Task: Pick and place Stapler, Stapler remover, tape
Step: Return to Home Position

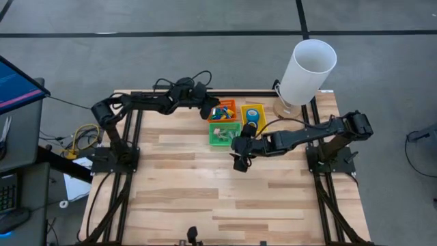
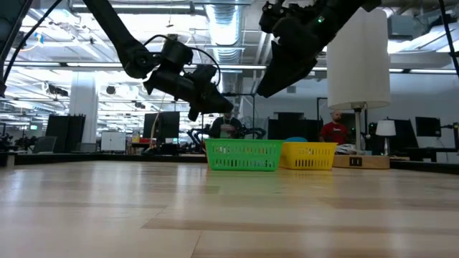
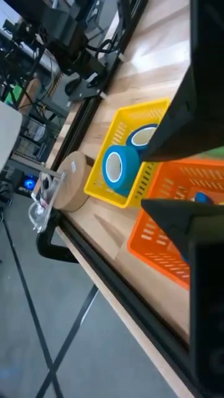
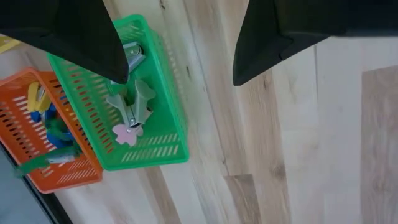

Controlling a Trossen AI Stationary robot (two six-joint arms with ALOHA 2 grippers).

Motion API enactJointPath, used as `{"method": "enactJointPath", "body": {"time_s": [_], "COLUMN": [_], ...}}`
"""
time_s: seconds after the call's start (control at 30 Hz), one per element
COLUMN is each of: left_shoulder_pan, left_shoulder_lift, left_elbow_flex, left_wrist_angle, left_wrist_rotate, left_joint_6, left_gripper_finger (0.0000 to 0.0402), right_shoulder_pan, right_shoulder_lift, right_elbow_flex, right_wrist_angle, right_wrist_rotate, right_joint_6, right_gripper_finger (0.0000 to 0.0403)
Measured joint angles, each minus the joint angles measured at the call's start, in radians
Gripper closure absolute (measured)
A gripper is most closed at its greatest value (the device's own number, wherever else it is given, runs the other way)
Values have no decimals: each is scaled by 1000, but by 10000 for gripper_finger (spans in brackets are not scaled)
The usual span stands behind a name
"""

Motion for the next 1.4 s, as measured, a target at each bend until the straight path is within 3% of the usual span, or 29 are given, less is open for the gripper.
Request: {"method": "enactJointPath", "body": {"time_s": [0.2,0.3,0.37,0.47,0.57,0.63,0.77,0.9,1.03,1.17,1.33,1.4], "left_shoulder_pan": [-9,-21,-33,-72,-141,-198,-337,-477,-590,-667,-735,-738], "left_shoulder_lift": [-21,-105,-206,-409,-632,-783,-1056,-1275,-1440,-1558,-1579,-1570], "left_elbow_flex": [-1,-17,-53,-147,-279,-382,-573,-721,-846,-909,-906,-906], "left_wrist_angle": [2,-2,-3,4,7,6,8,13,15,-61,-92,-90], "left_wrist_rotate": [11,75,126,158,123,75,-59,-192,-299,-368,-370,-371], "left_joint_6": [0,-2,-2,6,32,30,10,-21,-4,44,102,98], "left_gripper_finger": [251,238,233,231,232,233,231,232,233,231,232,233], "right_shoulder_pan": [20,39,66,130,193,220,212,107,-9,-94,-205,-241], "right_shoulder_lift": [0,0,-13,-75,-168,-250,-451,-644,-826,-986,-1151,-1197], "right_elbow_flex": [0,0,-1,-2,-62,-159,-443,-727,-941,-1053,-1051,-1051], "right_wrist_angle": [0,2,11,38,95,189,477,746,885,865,692,686], "right_wrist_rotate": [0,14,69,236,404,417,251,45,-164,-266,-235,-272], "right_joint_6": [28,43,53,25,-5,-27,-74,-85,-84,-94,-210,-201], "right_gripper_finger": [122,122,122,122,122,122,122,122,122,122,122,122]}}
